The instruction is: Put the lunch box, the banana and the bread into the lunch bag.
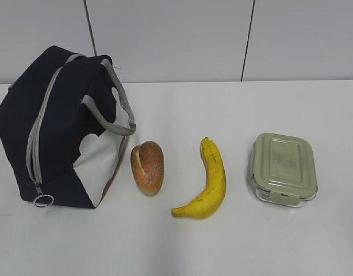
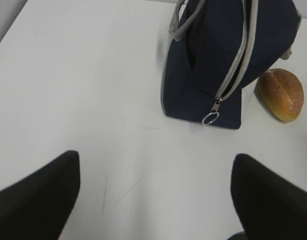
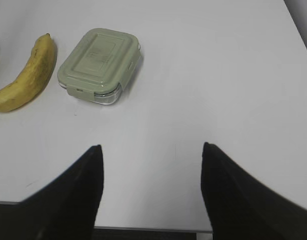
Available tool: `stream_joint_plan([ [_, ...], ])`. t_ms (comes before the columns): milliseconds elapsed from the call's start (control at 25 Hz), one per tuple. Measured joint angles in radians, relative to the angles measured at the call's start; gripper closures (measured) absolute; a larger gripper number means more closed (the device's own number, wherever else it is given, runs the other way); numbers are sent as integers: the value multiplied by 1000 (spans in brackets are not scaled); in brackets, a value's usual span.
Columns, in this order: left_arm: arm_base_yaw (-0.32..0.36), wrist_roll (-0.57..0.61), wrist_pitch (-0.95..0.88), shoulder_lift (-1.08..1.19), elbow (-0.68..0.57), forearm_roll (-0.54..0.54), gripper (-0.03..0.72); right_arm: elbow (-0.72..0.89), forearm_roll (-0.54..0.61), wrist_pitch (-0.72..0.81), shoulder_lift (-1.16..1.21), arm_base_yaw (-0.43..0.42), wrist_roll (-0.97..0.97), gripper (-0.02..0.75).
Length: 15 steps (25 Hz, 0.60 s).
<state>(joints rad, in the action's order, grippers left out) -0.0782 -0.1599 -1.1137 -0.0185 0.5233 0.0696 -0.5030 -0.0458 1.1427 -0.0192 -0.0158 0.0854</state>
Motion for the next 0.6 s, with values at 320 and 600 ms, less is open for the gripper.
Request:
stream_joint_plan([
  [320, 0, 0, 2, 0, 0, -6, 95, 0, 0, 0, 0, 0, 0, 281],
  [600, 0, 1, 126, 114, 97, -79, 97, 0, 0, 0, 0, 0, 0, 281],
])
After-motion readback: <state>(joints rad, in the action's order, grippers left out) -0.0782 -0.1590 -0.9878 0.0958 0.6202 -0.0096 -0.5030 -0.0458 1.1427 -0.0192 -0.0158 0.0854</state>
